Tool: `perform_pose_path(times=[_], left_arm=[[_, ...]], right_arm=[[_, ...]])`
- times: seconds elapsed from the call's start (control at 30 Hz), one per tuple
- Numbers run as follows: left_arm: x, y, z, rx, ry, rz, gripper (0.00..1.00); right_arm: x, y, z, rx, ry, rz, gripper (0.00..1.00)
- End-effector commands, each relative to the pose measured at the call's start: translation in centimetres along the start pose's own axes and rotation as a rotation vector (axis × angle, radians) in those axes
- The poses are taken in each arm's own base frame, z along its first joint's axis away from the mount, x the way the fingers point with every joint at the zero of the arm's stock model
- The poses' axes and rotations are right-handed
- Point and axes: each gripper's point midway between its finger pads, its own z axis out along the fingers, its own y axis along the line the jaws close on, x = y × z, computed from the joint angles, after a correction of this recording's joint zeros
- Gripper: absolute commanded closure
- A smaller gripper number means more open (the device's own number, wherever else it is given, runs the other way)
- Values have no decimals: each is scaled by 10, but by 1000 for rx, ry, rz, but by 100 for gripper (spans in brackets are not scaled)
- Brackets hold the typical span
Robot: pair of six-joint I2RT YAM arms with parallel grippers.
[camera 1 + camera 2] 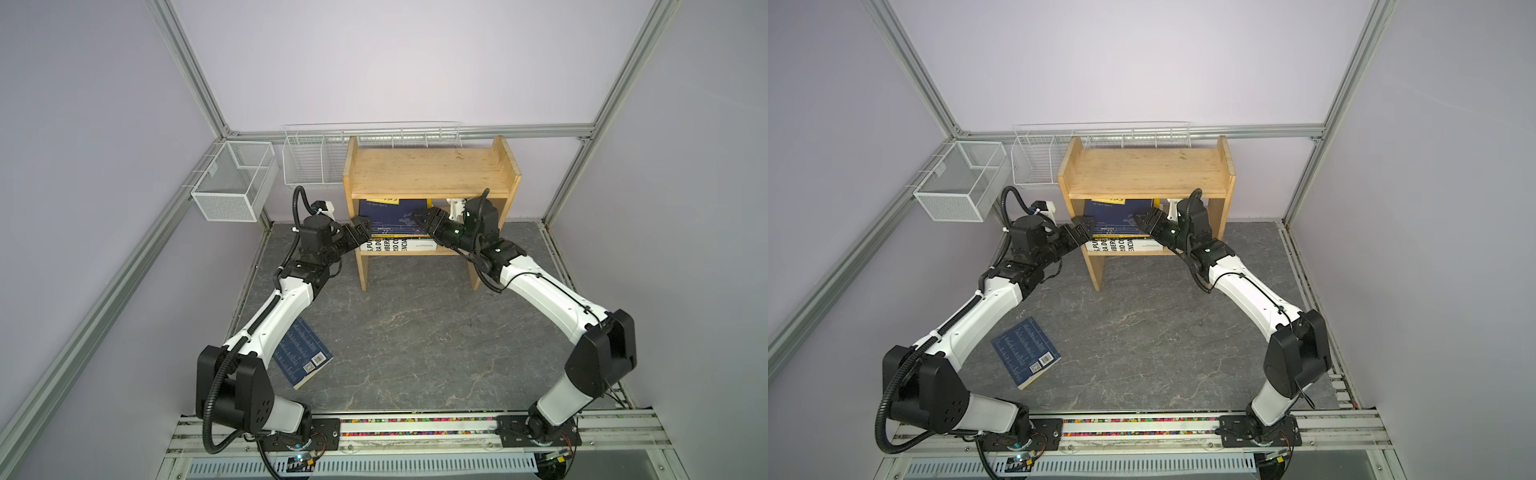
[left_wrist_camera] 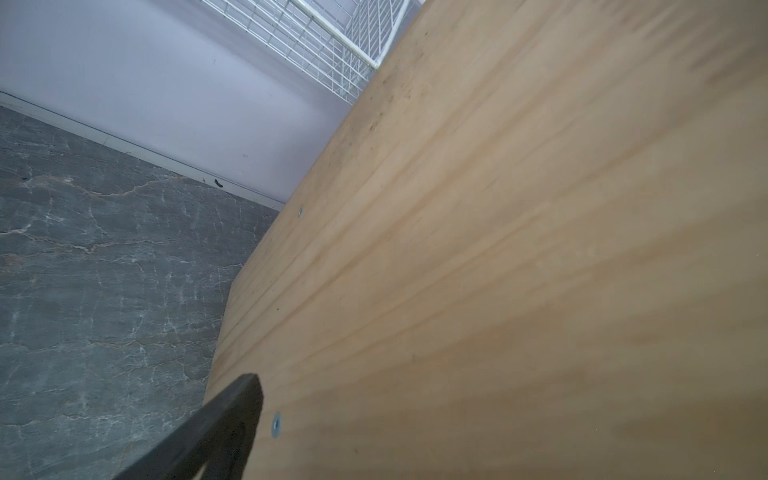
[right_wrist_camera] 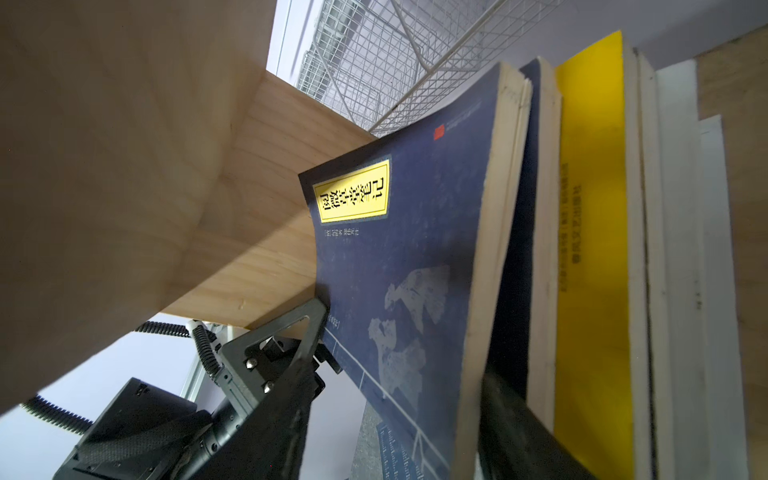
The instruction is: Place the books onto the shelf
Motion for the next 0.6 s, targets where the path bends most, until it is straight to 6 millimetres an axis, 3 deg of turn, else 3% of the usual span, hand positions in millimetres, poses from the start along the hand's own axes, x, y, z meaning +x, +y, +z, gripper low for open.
perform_pose_path(times=[0.0,0.33,0.47,0.57], left_arm=[[3,9,8,-36,18,-15,0],[6,8,12,-26,22,-24,1],[7,7,13,-22,24,-25,1],[8,5,14,-11,24,-29,1]], right_arm=[[-76,41,-45,-29,-348,-354,35],[-91,3,-56,14,-498,53,31],[-98,5,-65,11,-559,106,30],[-100,6,-60,28,-544,93,29]])
